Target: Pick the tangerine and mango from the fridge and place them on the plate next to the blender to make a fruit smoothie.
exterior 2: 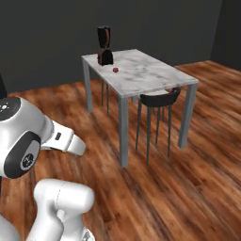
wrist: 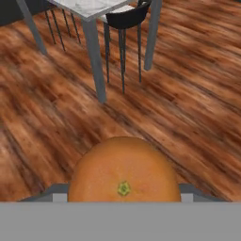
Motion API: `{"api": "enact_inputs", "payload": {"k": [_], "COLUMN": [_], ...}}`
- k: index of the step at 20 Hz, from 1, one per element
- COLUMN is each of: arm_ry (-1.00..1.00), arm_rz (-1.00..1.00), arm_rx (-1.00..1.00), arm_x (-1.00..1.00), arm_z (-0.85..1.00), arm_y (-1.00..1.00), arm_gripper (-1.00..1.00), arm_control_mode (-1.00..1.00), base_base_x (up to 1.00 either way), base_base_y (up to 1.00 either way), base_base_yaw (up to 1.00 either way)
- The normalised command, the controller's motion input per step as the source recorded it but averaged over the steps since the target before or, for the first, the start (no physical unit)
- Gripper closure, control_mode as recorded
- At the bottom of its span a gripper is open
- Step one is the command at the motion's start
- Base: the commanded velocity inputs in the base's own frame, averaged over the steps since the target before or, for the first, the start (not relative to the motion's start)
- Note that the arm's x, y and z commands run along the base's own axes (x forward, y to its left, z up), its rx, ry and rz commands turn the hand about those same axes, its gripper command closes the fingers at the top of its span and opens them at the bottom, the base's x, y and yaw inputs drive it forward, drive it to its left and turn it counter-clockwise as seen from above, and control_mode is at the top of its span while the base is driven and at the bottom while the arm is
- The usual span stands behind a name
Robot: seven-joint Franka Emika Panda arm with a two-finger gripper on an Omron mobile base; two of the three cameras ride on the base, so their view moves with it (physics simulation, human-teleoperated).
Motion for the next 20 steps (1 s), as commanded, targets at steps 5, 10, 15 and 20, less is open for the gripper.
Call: {"api": "enact_inputs", "payload": {"k": [5, 10, 15, 20], "arm_ry": [0.00, 0.00, 0.00, 0.00], "arm_rz": [0.00, 0.00, 0.00, 0.00], "arm_rx": [0.00, 0.00, 0.00, 0.00], "arm_x": [0.00, 0.00, 0.00, 0.00], "arm_z": [0.00, 0.00, 0.00, 0.00], "arm_y": [0.00, 0.00, 0.00, 0.00], "arm_gripper": [1.00, 1.00, 1.00, 1.00], "arm_control_mode": [1.00, 1.00, 1.00, 1.00], "base_base_x": [1.00, 1.00, 1.00, 1.00], "base_base_y": [0.21, 0.16, 0.60, 0.92], "base_base_yaw": [-0.15, -0.27, -0.42, -0.56]}}
